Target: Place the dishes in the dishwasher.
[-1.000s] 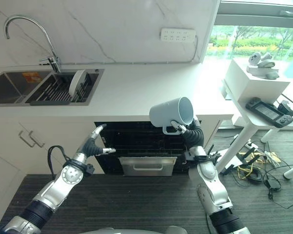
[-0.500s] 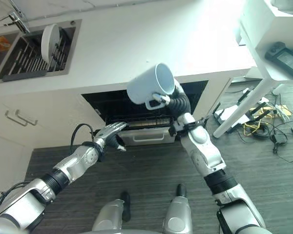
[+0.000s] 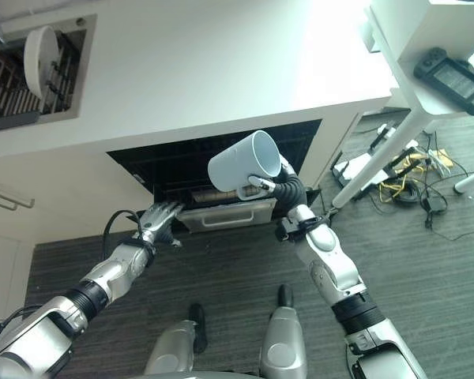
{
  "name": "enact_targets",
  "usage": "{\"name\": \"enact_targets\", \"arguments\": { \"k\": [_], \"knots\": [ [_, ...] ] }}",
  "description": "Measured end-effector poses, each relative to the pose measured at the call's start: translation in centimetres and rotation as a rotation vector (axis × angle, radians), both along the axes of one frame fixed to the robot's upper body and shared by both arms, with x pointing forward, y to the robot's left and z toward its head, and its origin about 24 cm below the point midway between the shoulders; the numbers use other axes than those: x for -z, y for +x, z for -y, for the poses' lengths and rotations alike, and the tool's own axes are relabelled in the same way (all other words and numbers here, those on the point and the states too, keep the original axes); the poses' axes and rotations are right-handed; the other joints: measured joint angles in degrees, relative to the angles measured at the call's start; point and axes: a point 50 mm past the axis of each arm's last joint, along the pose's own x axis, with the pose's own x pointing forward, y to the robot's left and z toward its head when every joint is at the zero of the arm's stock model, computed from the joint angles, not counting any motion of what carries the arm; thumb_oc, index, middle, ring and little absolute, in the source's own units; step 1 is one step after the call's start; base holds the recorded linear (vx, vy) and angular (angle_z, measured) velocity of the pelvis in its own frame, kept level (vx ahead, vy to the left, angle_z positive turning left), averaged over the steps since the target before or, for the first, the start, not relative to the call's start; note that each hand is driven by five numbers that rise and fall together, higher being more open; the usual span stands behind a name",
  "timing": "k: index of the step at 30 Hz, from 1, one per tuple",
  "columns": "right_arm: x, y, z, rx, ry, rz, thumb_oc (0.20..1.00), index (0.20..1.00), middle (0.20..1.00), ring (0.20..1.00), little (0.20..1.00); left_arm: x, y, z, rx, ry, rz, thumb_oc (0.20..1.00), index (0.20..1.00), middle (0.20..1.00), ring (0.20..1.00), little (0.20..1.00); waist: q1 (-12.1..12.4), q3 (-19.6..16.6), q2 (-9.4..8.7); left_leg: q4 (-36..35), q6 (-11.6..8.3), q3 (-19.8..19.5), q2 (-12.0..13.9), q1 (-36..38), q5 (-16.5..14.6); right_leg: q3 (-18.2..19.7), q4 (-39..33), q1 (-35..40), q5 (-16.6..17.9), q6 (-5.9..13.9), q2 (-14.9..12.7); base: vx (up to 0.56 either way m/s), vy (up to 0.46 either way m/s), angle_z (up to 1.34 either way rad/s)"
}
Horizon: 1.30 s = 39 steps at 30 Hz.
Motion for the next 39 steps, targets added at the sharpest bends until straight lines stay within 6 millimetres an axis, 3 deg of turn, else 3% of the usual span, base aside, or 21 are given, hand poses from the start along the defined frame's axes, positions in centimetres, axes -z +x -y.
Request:
{"name": "enact_targets", "arguments": {
  "k": [4, 10, 17, 23, 27, 39],
  "knots": [
    [-1.2, 0.2, -1.2, -0.042, -0.002, 0.041, 0.2, 0.2, 0.2, 0.2, 0.2, -0.5, 0.9, -1.0, -0.043, 0.032, 0.018, 1.0, 1.0, 1.0, 1.0, 1.0, -0.7, 0.8, -0.2, 0.5, 0.01, 1.2, 0.0, -1.5, 0.0, 1.2, -0.1, -2.2, 0.7, -0.03, 0.1, -0.12, 0.012, -0.13],
    [-3.1, 0.5, -1.8, -0.065, 0.0, 0.101, 0.2, 0.2, 0.2, 0.2, 0.2, -3.8, 3.4, 0.3, 0.014, 0.027, 0.018, 1.0, 1.0, 1.0, 1.0, 1.0, -1.6, 3.4, -0.2, 1.6, 0.03, 1.3, 0.0, -3.9, 0.0, 1.5, -0.1, -4.1, 1.5, -0.06, 0.3, -0.11, 0.025, -0.02],
    [-3.4, 0.8, -2.0, -0.073, -0.014, 0.092, 0.2, 0.2, 0.2, 0.2, 0.2, -5.2, 4.3, 0.8, 0.048, -0.039, -0.186, 1.0, 1.0, 1.0, 1.0, 1.0, -2.0, 3.8, -0.03, 1.6, 0.09, 1.6, -0.1, -3.8, 0.0, 1.9, -0.1, -4.2, 1.5, -0.05, 0.2, -0.06, 0.033, -0.02],
    [-3.3, 0.9, -1.8, -0.068, -0.035, 0.076, 0.2, 0.2, 0.2, 0.2, 0.2, -6.1, 3.4, 2.3, 0.092, -0.082, -0.422, 1.0, 1.0, 1.0, 1.0, 1.0, -1.7, 4.0, 1.87, 0.6, 0.13, 1.7, -0.8, -2.1, 0.0, 1.9, -0.7, -2.9, 1.6, 0.05, -0.3, -0.02, 0.043, 0.0],
    [-3.5, 1.0, 0.0, -0.001, -0.088, 0.091, 0.2, 0.2, 0.2, 0.2, 0.2, -6.6, 1.9, 3.6, 0.156, -0.064, -0.503, 1.0, 1.0, 1.0, 1.0, 1.0, -1.4, 4.2, 3.71, -0.2, 0.43, 1.4, -1.2, -1.5, 0.2, 1.2, -1.2, -1.9, 1.6, 0.11, -0.9, -0.01, -0.005, 0.07],
    [-2.2, 1.9, 1.6, 0.114, -0.175, 0.037, 0.2, 0.2, 0.2, 0.2, 0.2, -6.4, 0.7, 5.4, 0.218, 0.031, -0.753, 1.0, 1.0, 1.0, 1.0, 1.0, -0.8, 4.2, 3.65, -0.3, 0.24, 0.4, -0.7, -1.8, 0.8, -0.4, -1.2, -1.2, 1.5, -0.04, -0.6, -0.01, -0.053, 0.05]
  ]
}}
